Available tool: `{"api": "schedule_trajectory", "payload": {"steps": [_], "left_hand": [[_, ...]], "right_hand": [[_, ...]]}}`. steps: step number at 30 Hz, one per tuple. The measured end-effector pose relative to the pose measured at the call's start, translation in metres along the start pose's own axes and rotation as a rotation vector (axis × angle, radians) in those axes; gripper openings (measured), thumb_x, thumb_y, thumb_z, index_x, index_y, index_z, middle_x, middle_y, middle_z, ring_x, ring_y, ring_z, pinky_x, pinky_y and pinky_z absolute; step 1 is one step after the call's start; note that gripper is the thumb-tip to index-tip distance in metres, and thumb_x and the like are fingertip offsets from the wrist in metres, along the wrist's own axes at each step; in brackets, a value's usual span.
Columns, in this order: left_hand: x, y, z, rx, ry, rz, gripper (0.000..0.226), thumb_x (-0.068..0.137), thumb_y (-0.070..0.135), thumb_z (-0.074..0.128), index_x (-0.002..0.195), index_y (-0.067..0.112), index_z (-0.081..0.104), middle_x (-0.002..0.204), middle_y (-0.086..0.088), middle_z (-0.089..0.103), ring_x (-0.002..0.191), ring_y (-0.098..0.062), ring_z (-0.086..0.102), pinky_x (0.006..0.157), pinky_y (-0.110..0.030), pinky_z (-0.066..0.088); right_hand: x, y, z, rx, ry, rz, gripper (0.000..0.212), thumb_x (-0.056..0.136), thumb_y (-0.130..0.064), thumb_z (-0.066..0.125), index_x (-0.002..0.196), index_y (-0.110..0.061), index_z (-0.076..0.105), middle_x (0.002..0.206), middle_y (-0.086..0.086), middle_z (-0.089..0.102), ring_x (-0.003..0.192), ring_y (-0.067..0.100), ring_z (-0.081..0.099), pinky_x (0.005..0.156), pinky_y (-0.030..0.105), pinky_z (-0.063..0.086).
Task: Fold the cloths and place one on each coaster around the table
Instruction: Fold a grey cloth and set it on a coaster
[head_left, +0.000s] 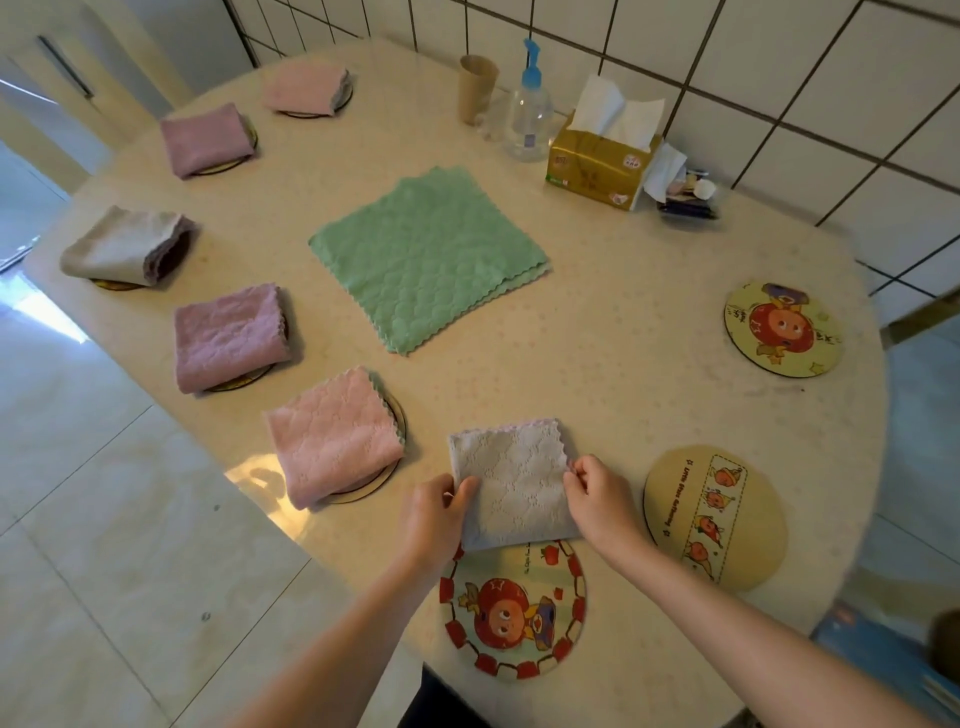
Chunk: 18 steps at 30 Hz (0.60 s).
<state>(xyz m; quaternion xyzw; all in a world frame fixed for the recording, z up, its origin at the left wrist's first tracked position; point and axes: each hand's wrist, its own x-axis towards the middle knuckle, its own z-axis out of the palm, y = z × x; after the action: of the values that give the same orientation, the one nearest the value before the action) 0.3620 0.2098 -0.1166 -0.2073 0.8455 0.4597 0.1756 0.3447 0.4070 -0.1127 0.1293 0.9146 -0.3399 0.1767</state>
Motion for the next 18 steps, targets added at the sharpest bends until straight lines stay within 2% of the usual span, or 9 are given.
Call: {"api": "schedule_trajectory", "payload": {"steps": [2, 5, 7, 10, 12, 16, 18], "left_hand": [[0.000, 0.000, 0.001, 0.035, 0.024, 0.005, 0.043, 0.093, 0.045, 0.053, 0.070, 0.009, 0.059, 0.065, -0.004, 0.059, 0.058, -0.019, 0.051, 0.053, -0.033, 0.038], [0.000, 0.003, 0.004, 0.048, 0.065, -0.002, 0.038, 0.093, 0.047, 0.050, 0.075, 0.016, 0.060, 0.072, -0.001, 0.063, 0.068, -0.019, 0.059, 0.061, -0.039, 0.049], [0.000, 0.005, 0.005, 0.088, 0.094, -0.002, 0.036, 0.094, 0.049, 0.048, 0.077, 0.019, 0.059, 0.074, 0.002, 0.062, 0.069, -0.017, 0.058, 0.064, -0.041, 0.050], [0.003, 0.008, 0.006, 0.125, 0.106, -0.015, 0.035, 0.094, 0.049, 0.047, 0.079, 0.020, 0.058, 0.075, 0.003, 0.060, 0.070, -0.016, 0.057, 0.066, -0.044, 0.053], [0.004, 0.012, 0.007, 0.173, 0.101, -0.035, 0.035, 0.094, 0.049, 0.046, 0.081, 0.018, 0.058, 0.075, 0.004, 0.060, 0.070, -0.016, 0.057, 0.067, -0.042, 0.053], [0.005, 0.014, 0.007, 0.240, 0.122, -0.052, 0.034, 0.093, 0.050, 0.048, 0.081, 0.020, 0.057, 0.073, 0.006, 0.058, 0.068, -0.014, 0.057, 0.066, -0.039, 0.054], [0.004, 0.012, 0.004, 0.279, 0.161, -0.032, 0.030, 0.092, 0.049, 0.051, 0.082, 0.021, 0.055, 0.072, 0.008, 0.058, 0.066, -0.012, 0.055, 0.061, -0.035, 0.052]], "right_hand": [[0.002, 0.000, 0.002, -0.016, 0.000, 0.035, 0.019, 0.097, -0.025, 0.043, 0.083, -0.017, 0.052, 0.066, -0.003, 0.053, 0.053, 0.010, 0.045, 0.047, 0.023, 0.035], [0.008, -0.003, 0.006, -0.070, 0.012, 0.089, 0.020, 0.097, -0.027, 0.040, 0.087, -0.016, 0.053, 0.071, -0.004, 0.054, 0.056, 0.010, 0.048, 0.048, 0.024, 0.036], [0.010, -0.005, 0.008, -0.101, 0.018, 0.115, 0.022, 0.097, -0.029, 0.035, 0.088, -0.016, 0.051, 0.074, -0.002, 0.055, 0.060, 0.012, 0.050, 0.050, 0.026, 0.037], [0.010, -0.010, 0.009, -0.126, 0.040, 0.106, 0.031, 0.098, -0.041, 0.029, 0.091, -0.017, 0.048, 0.076, 0.000, 0.058, 0.063, 0.016, 0.056, 0.050, 0.029, 0.040], [0.009, -0.015, 0.008, -0.188, 0.053, 0.081, 0.035, 0.097, -0.048, 0.027, 0.094, -0.018, 0.045, 0.073, -0.002, 0.058, 0.060, 0.015, 0.057, 0.045, 0.027, 0.037], [0.012, -0.018, 0.006, -0.418, 0.097, 0.035, 0.029, 0.099, -0.041, 0.029, 0.097, -0.017, 0.045, 0.072, -0.004, 0.055, 0.057, 0.013, 0.053, 0.042, 0.026, 0.035], [0.013, -0.015, 0.004, -0.421, 0.112, 0.011, 0.025, 0.099, -0.040, 0.034, 0.095, -0.018, 0.044, 0.069, -0.006, 0.053, 0.054, 0.011, 0.052, 0.041, 0.024, 0.037]]}}
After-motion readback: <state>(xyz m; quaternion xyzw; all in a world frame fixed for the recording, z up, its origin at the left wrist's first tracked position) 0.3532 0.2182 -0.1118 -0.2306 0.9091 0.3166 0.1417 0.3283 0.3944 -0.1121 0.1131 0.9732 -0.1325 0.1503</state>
